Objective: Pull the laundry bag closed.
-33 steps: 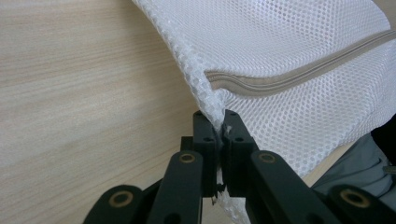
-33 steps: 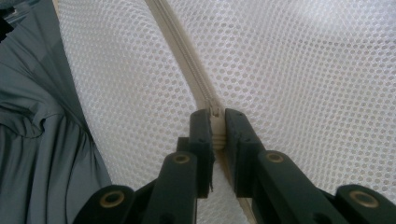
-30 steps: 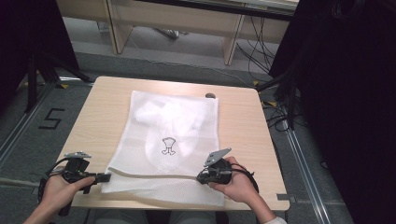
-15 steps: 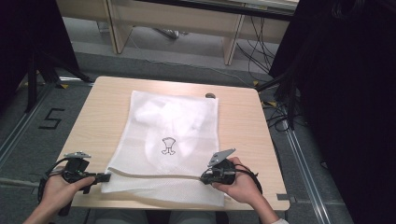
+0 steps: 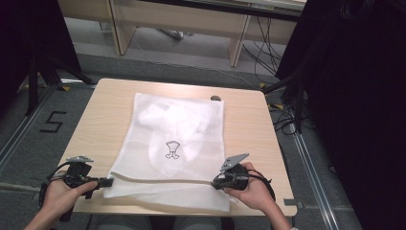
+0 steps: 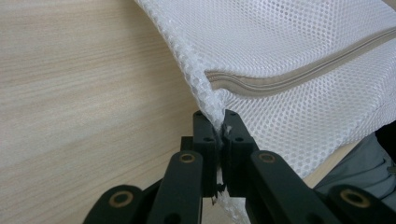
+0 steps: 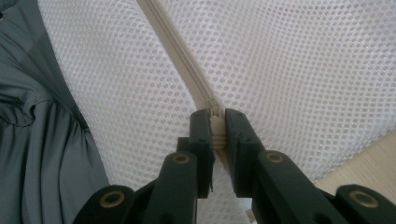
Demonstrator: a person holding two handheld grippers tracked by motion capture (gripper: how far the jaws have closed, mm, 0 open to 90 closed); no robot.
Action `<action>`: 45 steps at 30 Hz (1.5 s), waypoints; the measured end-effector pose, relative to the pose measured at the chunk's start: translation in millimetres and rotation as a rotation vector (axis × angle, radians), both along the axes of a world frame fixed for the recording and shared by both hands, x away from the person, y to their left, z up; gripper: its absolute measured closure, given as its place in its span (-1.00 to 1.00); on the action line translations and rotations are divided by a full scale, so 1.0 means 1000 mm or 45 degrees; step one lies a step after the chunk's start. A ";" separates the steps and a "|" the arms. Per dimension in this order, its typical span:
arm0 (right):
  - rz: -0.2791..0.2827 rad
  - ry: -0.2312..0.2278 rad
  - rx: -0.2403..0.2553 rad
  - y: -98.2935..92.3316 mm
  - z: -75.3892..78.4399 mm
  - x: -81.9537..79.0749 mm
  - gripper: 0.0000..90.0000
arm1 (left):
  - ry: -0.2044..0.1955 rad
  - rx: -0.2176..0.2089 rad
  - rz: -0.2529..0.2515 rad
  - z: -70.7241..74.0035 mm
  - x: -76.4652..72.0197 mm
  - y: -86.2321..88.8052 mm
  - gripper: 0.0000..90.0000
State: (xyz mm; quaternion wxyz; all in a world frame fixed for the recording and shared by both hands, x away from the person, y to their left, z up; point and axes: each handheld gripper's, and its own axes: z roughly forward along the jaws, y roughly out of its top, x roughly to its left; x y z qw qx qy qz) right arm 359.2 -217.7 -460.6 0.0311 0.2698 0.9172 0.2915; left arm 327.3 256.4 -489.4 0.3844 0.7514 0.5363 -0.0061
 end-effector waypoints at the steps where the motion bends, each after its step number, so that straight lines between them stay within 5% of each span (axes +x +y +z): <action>1: 0.011 0.017 -0.013 -0.002 0.002 0.001 0.84 | -0.003 -0.001 0.003 0.000 0.000 0.000 0.90; 22: -0.070 0.015 0.023 -0.030 0.000 -0.004 0.84 | 0.022 0.023 -0.036 0.001 0.001 0.001 0.90; 28: -0.096 0.030 0.032 -0.034 0.000 -0.006 0.84 | 0.024 -0.013 -0.019 0.002 0.001 0.002 0.90; 29: -0.095 0.037 0.032 -0.034 0.000 -0.007 0.84 | 0.021 0.023 -0.051 0.002 0.001 0.004 0.90; 32: -0.106 0.037 0.020 -0.034 -0.002 -0.007 0.84 | 0.020 -0.005 -0.012 0.001 0.001 0.001 0.90; 33: -0.086 0.061 0.005 -0.035 -0.001 -0.006 0.84 | 0.025 0.027 -0.051 0.002 0.001 0.004 0.90; 39: -0.063 0.047 -0.013 -0.036 -0.002 -0.004 0.84 | 0.016 -0.006 -0.010 -0.002 0.001 0.000 0.89; 42: -0.060 0.068 -0.025 -0.033 -0.006 -0.004 0.83 | 0.054 0.061 -0.067 -0.005 0.002 0.002 0.85; 45: -0.061 0.071 -0.022 -0.031 -0.009 -0.004 0.82 | 0.038 0.106 -0.087 -0.007 0.003 -0.001 0.79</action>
